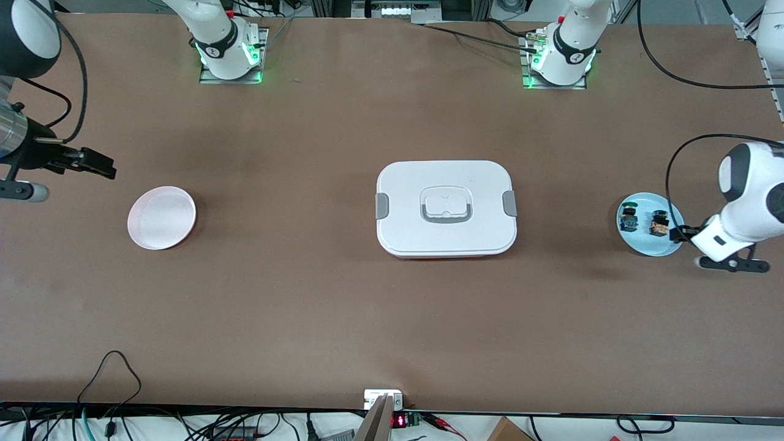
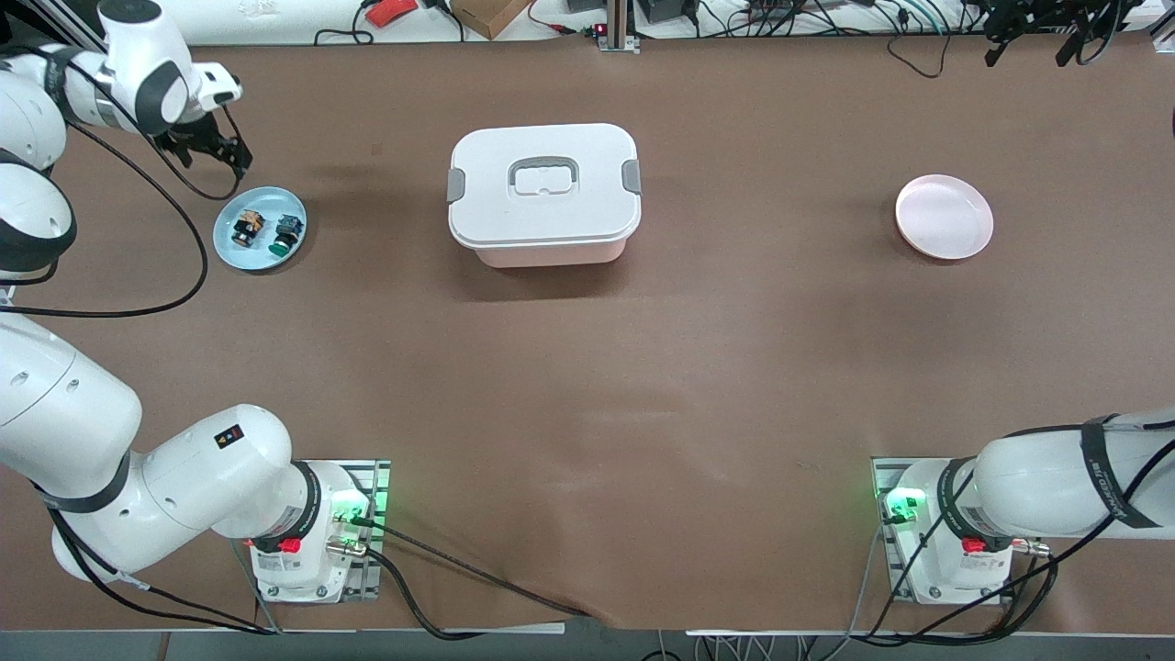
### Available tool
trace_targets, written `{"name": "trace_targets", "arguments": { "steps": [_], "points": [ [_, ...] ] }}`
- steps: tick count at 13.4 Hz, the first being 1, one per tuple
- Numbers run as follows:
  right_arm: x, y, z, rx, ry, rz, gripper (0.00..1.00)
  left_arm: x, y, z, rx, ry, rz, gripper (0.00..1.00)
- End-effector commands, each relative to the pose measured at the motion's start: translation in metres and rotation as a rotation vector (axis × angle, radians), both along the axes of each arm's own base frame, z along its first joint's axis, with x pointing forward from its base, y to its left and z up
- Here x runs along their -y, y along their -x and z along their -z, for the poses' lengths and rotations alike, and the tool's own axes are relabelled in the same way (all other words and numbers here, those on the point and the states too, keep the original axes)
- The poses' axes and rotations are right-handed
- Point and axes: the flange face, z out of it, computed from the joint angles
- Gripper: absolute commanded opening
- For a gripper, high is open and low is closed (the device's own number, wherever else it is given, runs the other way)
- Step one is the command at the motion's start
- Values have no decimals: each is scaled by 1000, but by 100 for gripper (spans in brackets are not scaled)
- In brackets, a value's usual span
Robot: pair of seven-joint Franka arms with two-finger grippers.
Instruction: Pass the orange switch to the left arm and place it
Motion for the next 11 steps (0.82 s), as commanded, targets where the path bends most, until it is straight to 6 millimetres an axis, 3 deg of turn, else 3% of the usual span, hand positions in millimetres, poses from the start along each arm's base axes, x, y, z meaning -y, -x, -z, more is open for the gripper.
{"name": "trace_targets", "arguments": {
  "steps": [1,5,7,11],
  "points": [
    [-16,6,-6,-2,0,-19,100,5,-9,-54,36,-46,37,100],
    [-14,50,5,74,-15,-34,100,65,-18,-136,-17,6,35,100],
    [-13,56,2,22,-23,-86,100,69,-21,-180,-38,110,-46,100],
    [-12,53,-1,7,-30,-81,100,95,-19,-248,-46,132,-40,100]
  ]
}}
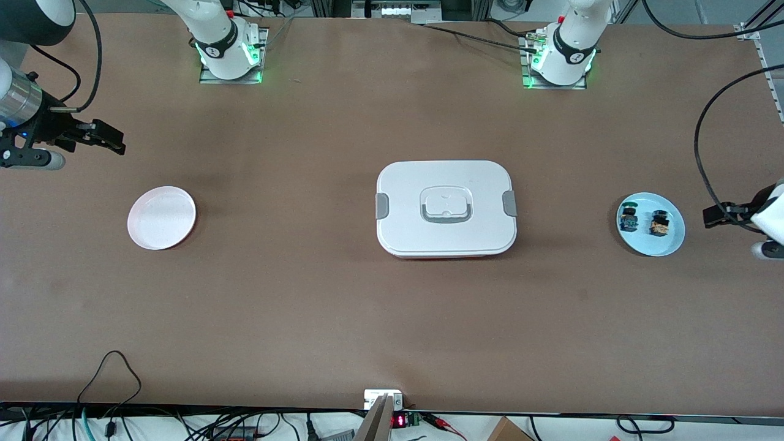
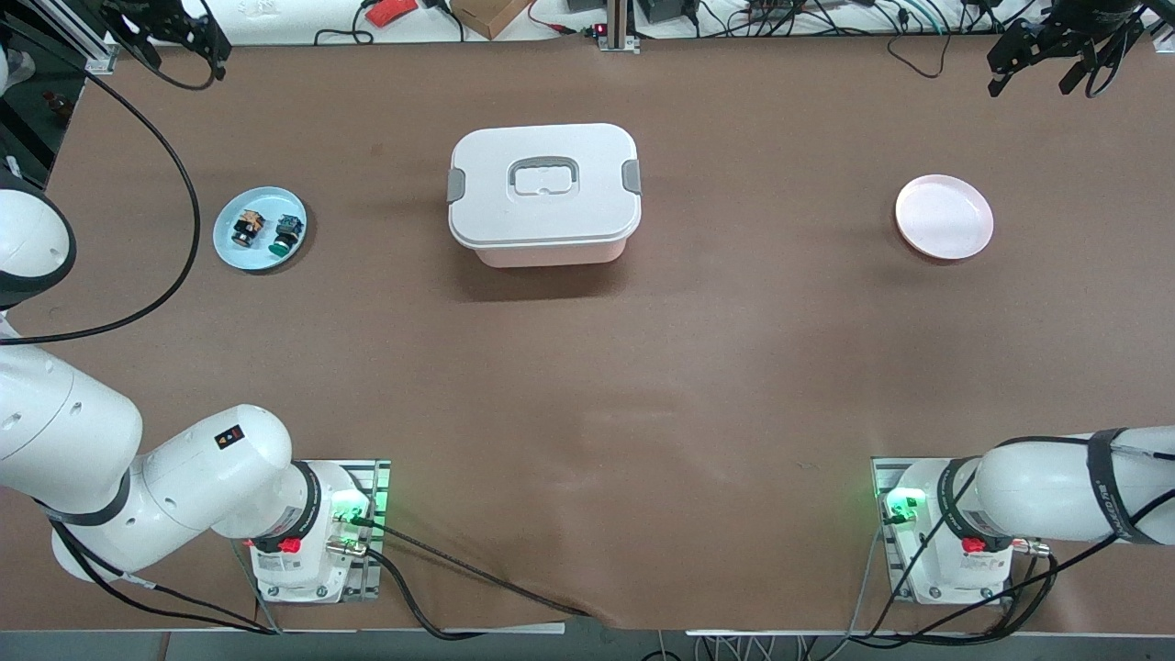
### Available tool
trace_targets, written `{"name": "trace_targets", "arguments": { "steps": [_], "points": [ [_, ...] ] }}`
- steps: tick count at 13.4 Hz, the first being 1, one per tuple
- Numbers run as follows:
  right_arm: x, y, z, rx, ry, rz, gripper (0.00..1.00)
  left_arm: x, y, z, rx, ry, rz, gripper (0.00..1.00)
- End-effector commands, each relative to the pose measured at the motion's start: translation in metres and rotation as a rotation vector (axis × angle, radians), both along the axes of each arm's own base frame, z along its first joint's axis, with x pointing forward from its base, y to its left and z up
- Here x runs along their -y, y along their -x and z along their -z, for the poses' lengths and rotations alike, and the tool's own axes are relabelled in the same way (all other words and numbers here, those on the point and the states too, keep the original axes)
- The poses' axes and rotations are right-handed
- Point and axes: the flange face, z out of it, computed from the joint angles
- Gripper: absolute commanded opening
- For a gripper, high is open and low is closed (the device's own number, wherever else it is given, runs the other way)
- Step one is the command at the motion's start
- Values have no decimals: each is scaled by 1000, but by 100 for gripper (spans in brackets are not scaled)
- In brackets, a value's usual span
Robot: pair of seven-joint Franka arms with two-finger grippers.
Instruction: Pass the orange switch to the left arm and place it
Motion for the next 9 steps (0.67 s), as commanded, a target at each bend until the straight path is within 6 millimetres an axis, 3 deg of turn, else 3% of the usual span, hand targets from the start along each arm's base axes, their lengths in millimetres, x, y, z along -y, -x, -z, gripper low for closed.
{"name": "trace_targets", "arguments": {
  "steps": [1,4,5,6,9],
  "points": [
    [3,1,2,-2,-20,-5,100,16,0,-41,-9,42,25,100],
    [2,-8,-8,15,-14,-18,100,47,6,-60,-30,58,69,100],
    [-1,-13,-13,27,-12,-22,100,55,12,-72,-23,72,73,100],
    [-2,-18,-18,39,-17,-18,100,72,25,-98,15,84,80,100],
    [0,-26,-36,50,-17,-9,100,105,45,-125,20,52,57,100]
  ]
}}
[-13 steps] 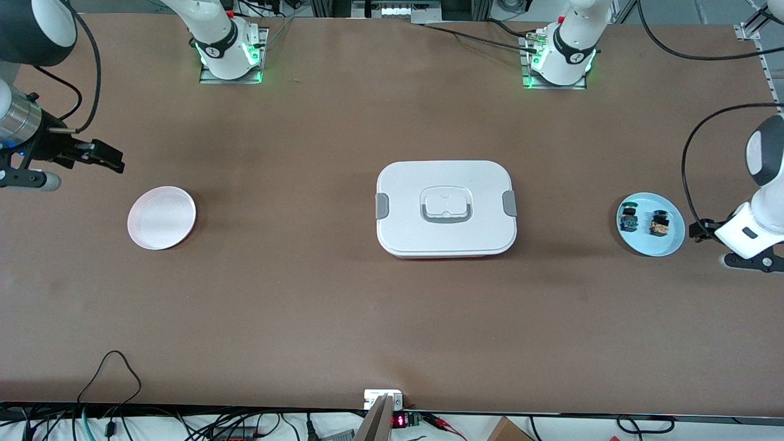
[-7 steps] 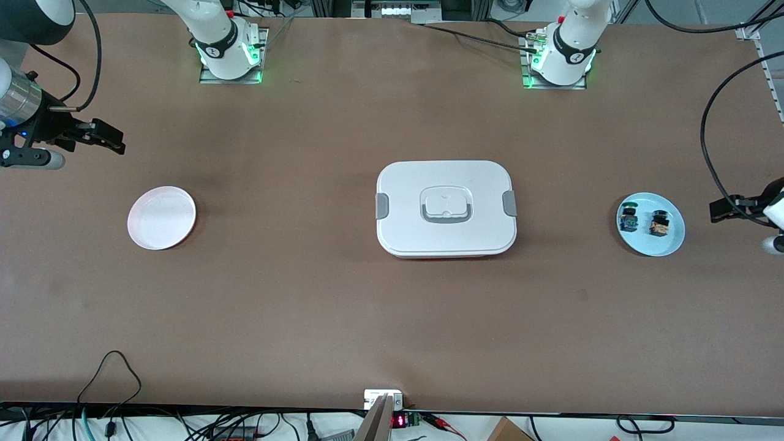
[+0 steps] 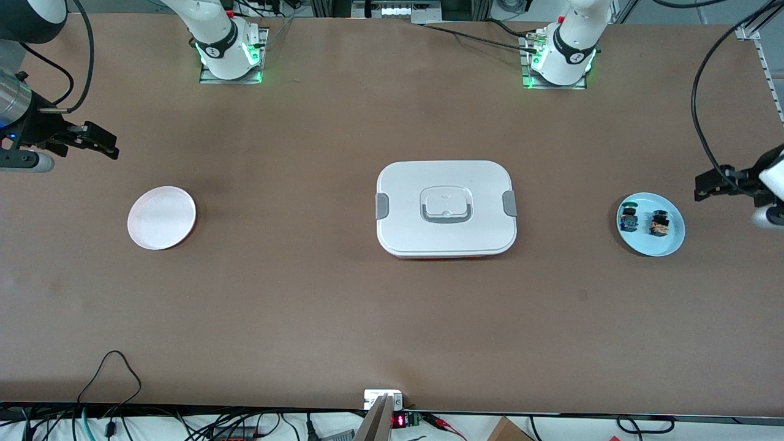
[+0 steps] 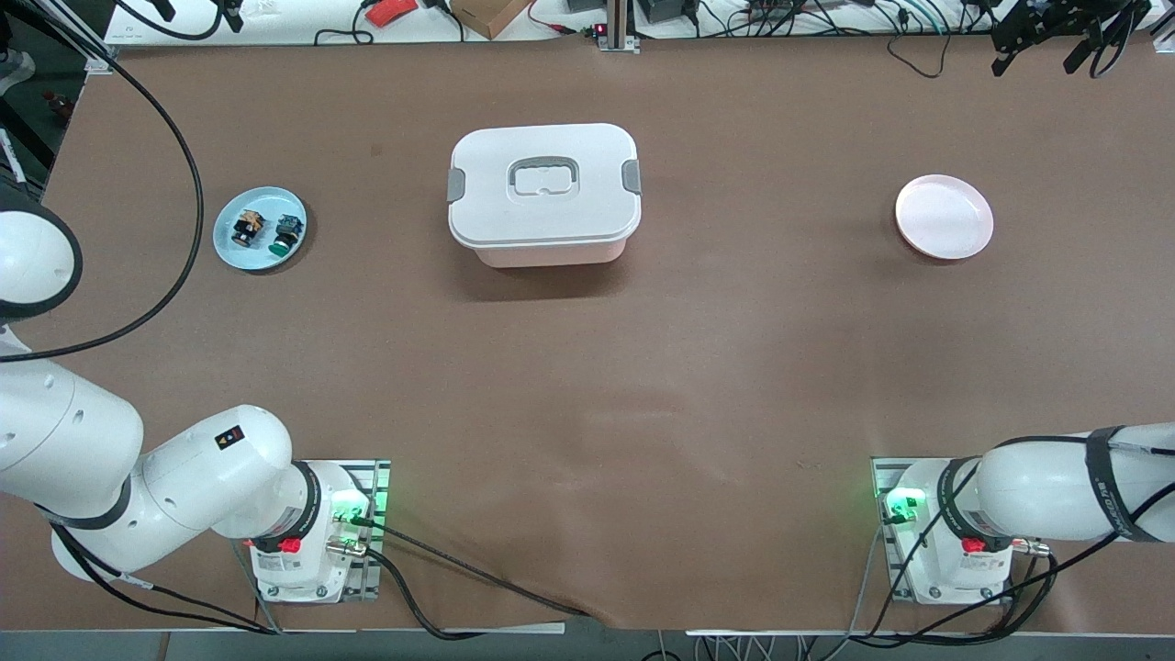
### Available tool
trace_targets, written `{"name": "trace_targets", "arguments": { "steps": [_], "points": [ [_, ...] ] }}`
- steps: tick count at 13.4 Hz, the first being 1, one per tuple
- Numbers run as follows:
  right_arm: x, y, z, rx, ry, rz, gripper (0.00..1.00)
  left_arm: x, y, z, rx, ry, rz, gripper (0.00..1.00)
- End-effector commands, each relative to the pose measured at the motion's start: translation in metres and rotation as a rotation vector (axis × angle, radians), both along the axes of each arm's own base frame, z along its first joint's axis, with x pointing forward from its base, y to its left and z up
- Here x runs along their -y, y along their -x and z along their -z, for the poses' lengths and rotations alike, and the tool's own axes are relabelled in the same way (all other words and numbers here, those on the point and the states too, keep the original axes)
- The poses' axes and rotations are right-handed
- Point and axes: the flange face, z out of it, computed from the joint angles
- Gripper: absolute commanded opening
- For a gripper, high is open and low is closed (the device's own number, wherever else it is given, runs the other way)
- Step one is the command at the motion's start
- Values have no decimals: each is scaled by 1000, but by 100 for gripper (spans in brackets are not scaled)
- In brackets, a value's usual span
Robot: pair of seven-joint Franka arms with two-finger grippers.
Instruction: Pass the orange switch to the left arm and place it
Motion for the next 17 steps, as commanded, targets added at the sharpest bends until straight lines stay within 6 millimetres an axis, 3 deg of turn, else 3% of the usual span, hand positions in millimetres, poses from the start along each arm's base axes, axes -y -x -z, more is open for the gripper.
{"name": "trace_targets", "arguments": {
  "steps": [1,4,9,17],
  "points": [
    [1,-9,-16,8,-14,-6,100,26,23,-33,21,-34,-16,100],
    [-1,-9,-18,9,-10,-15,100,8,50,-42,-5,50,-94,100],
    [-1,-5,-24,-8,-21,-10,100,-6,81,-9,11,102,-130,100],
    [3,-6,-26,-5,-21,-7,100,4,80,-15,25,89,-111,100]
  ]
}}
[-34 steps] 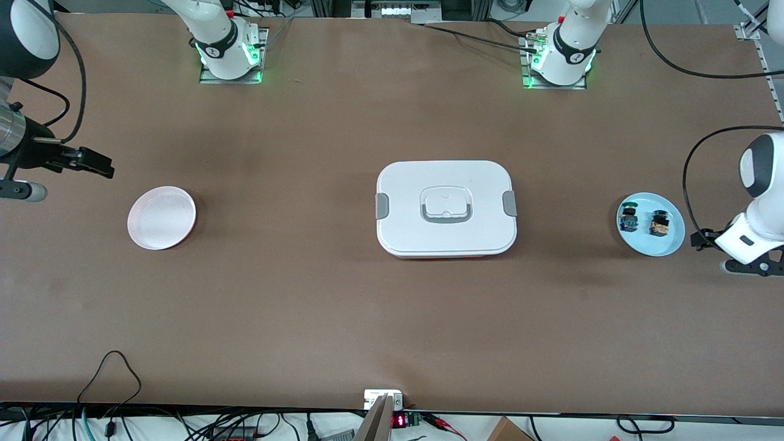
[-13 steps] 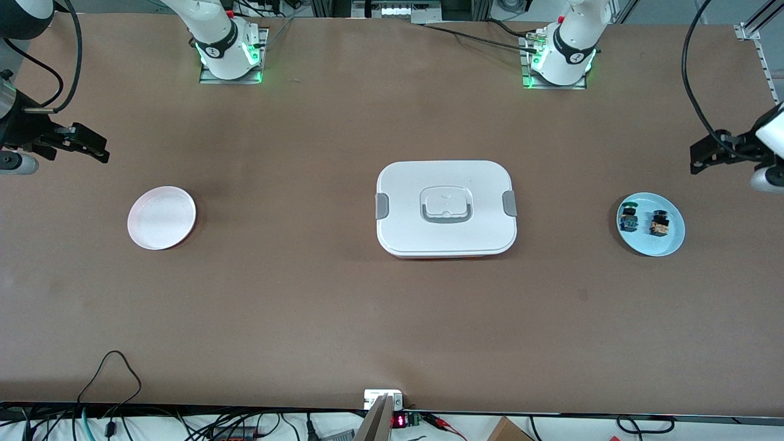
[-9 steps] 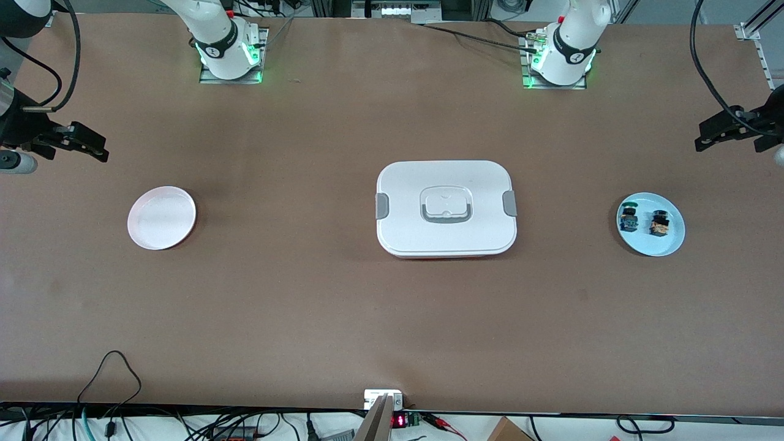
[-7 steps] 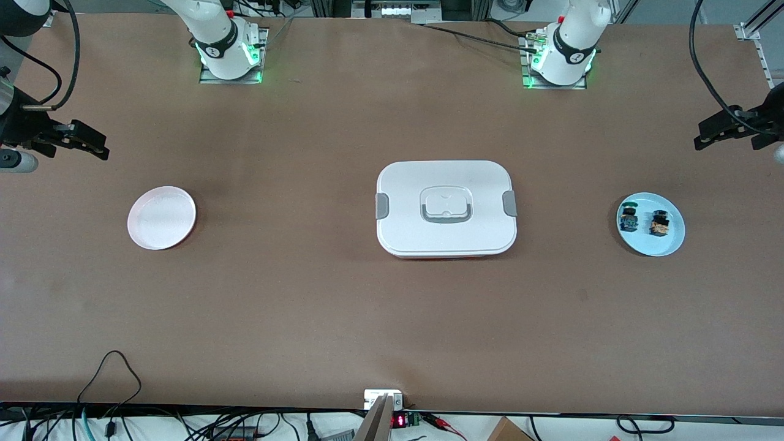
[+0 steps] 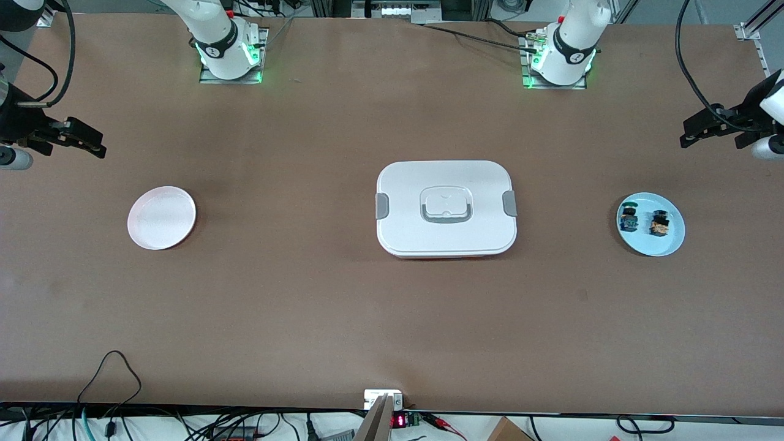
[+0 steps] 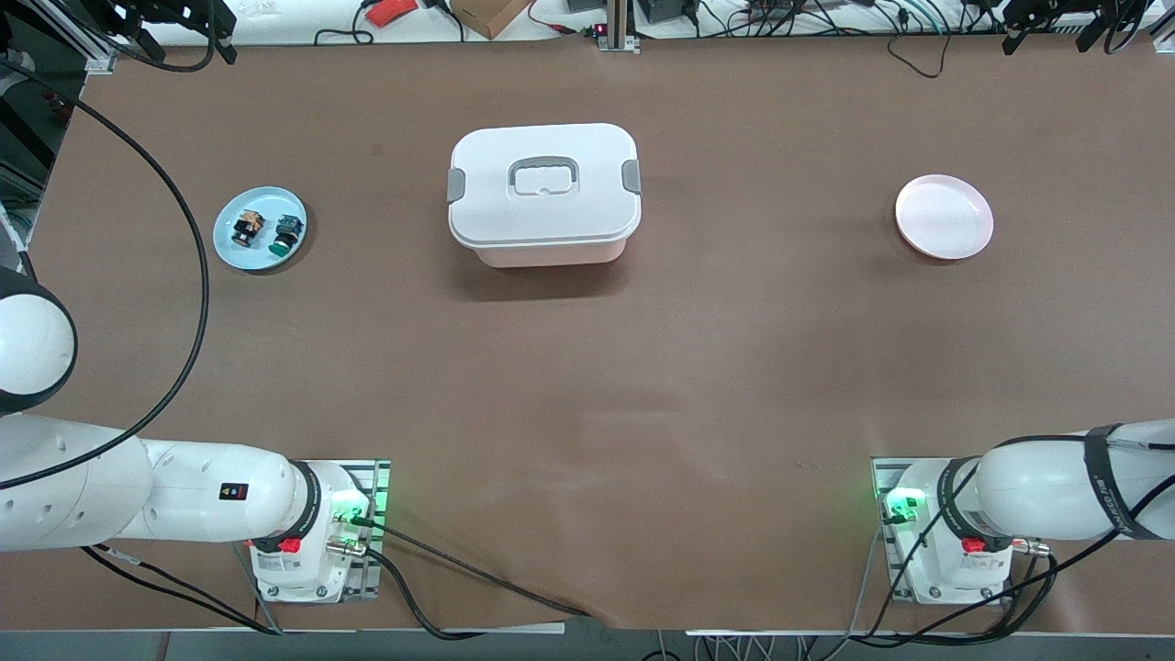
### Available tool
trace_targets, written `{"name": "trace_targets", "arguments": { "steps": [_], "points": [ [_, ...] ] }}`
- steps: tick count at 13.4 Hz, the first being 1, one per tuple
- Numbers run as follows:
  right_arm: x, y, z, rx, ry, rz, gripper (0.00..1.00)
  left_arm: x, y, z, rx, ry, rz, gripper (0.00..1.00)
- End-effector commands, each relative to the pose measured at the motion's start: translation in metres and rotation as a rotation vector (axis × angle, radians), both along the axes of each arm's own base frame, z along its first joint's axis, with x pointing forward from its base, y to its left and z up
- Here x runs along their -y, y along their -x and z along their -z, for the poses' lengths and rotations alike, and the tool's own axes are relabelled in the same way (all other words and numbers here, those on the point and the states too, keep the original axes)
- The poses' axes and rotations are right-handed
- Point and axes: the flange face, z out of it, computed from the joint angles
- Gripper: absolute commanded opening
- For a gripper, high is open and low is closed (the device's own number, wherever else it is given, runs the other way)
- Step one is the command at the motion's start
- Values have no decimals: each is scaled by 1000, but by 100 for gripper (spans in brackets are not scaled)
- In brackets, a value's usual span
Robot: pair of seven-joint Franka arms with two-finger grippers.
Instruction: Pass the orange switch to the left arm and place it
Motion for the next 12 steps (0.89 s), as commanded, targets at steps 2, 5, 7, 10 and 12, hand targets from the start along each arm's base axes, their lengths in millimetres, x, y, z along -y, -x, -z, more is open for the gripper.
{"name": "trace_targets", "arguments": {
  "steps": [2,5,7,10,12],
  "points": [
    [2,-2,-5,-4,-15,-7,100,10,-4,-1,21,3,23,100],
    [2,-2,-5,-4,-15,-5,100,3,-10,-4,30,7,7,100],
    [2,-2,-5,-4,-15,-5,100,3,-14,1,21,6,7,100],
    [3,-2,-5,-4,-15,-2,100,7,-21,0,18,-3,14,100],
    [3,-2,-4,-6,-15,-1,100,5,-20,-1,18,-3,9,100]
  ]
}}
